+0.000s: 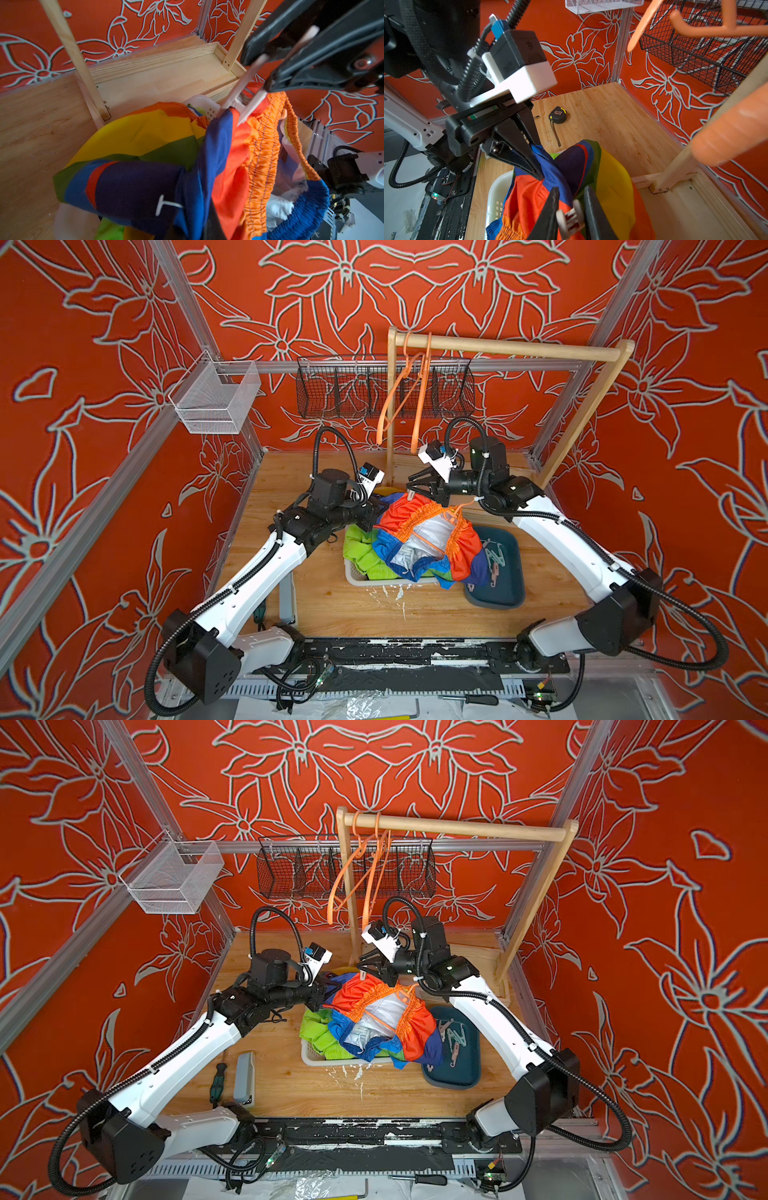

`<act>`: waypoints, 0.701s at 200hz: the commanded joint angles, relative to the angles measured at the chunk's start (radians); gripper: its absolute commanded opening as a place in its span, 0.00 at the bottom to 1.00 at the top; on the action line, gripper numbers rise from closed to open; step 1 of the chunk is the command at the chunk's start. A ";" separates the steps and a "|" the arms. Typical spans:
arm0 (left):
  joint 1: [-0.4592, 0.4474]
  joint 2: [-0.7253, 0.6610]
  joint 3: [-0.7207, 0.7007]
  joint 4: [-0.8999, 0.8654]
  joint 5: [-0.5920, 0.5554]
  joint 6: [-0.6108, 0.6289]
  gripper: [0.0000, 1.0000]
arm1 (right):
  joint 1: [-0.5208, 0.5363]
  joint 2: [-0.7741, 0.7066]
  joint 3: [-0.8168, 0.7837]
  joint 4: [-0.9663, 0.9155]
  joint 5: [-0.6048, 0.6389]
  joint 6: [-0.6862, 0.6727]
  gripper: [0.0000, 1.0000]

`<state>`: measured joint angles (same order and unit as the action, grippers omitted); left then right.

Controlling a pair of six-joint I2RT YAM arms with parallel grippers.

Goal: Remove the clothespins securing shorts to the hanger
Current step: Remove the clothespin from the hanger.

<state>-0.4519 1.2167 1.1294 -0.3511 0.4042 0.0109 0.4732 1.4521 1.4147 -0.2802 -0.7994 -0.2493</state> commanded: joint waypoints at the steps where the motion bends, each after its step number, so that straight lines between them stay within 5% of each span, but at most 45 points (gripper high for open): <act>1: -0.018 0.006 0.006 -0.036 0.033 0.035 0.00 | 0.002 0.001 0.023 0.003 -0.014 -0.012 0.21; 140: -0.018 0.030 0.010 -0.035 0.020 0.031 0.00 | 0.002 -0.043 0.138 -0.025 0.060 -0.002 0.21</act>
<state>-0.4538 1.2339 1.1370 -0.3443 0.3973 0.0231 0.4736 1.4372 1.5253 -0.3233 -0.7494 -0.2337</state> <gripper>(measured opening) 0.083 0.217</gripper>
